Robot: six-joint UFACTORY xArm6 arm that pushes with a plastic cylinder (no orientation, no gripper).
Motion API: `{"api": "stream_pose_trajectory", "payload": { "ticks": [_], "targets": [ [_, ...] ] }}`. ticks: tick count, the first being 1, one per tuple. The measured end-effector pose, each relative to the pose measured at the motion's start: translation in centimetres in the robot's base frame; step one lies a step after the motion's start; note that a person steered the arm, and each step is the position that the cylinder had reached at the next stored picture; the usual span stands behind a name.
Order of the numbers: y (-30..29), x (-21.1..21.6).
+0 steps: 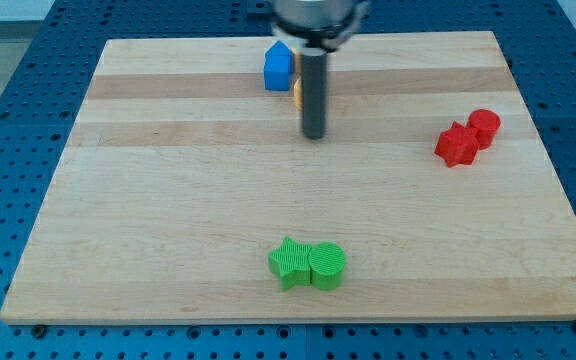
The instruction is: Slide the yellow hexagon below the yellow heart
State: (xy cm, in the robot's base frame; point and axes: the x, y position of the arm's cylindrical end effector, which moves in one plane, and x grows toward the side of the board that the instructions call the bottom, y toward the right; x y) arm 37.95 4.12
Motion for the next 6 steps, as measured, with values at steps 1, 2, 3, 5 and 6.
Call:
{"api": "stream_pose_trajectory", "payload": {
  "ticks": [1,2,3,5,6],
  "targets": [
    [1.2,-2.1],
    [-0.8,-2.1],
    [-2.9,-1.2],
    [-3.2,-4.3],
    [-3.2,-7.1]
  ]
}}
